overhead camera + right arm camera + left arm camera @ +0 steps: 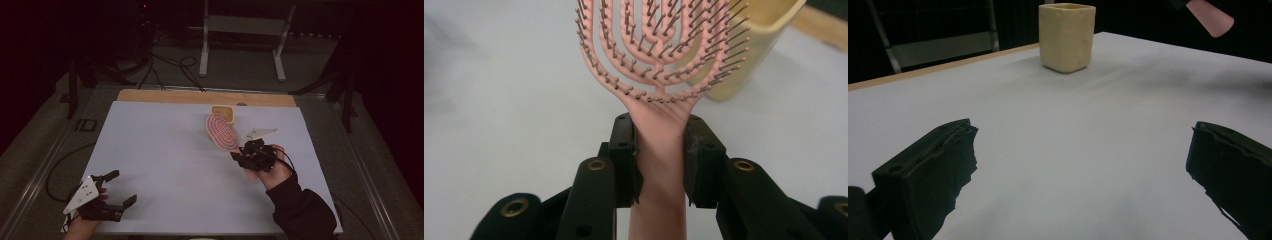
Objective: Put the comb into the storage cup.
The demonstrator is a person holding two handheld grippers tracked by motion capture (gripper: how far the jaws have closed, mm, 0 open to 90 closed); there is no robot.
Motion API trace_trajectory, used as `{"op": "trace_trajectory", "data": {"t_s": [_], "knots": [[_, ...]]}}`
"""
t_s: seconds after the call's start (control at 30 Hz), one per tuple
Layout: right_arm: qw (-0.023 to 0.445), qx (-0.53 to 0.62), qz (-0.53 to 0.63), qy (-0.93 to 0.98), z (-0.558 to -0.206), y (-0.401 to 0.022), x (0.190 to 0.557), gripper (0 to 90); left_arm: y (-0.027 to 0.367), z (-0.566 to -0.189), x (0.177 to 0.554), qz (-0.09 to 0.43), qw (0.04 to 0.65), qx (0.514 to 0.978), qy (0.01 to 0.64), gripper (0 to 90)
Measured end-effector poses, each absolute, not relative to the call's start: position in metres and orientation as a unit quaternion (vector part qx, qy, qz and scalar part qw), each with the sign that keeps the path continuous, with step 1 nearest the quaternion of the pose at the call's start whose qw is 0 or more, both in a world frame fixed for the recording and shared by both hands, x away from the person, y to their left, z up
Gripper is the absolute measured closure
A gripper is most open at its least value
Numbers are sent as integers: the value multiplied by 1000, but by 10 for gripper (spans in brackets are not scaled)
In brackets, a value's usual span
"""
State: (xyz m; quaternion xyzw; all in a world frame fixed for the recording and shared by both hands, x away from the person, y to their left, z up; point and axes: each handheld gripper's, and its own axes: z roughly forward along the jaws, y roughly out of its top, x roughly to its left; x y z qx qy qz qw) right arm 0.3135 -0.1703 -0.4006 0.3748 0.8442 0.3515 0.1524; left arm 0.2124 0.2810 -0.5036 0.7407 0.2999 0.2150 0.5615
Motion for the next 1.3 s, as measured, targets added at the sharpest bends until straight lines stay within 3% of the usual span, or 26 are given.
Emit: {"op": "trace_trajectory", "data": {"t_s": [1.3], "knots": [[242, 337, 458, 786, -358, -158, 362, 701, 282, -504, 213, 214, 562, 741, 301, 0]]}}
